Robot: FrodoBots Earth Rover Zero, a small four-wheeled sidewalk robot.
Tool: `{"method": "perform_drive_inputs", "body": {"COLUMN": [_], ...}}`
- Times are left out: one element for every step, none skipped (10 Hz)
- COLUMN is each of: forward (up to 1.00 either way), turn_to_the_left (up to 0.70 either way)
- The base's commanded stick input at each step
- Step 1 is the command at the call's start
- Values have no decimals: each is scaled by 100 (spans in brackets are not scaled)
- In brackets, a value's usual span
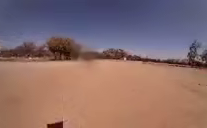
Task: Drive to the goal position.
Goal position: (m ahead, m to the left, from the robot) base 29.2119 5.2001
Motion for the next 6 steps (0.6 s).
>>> {"method": "perform_drive_inputs", "body": {"forward": [100, 100, 100, 100, 100, 100], "turn_to_the_left": [0, 0, 0, 0, 0, 0]}}
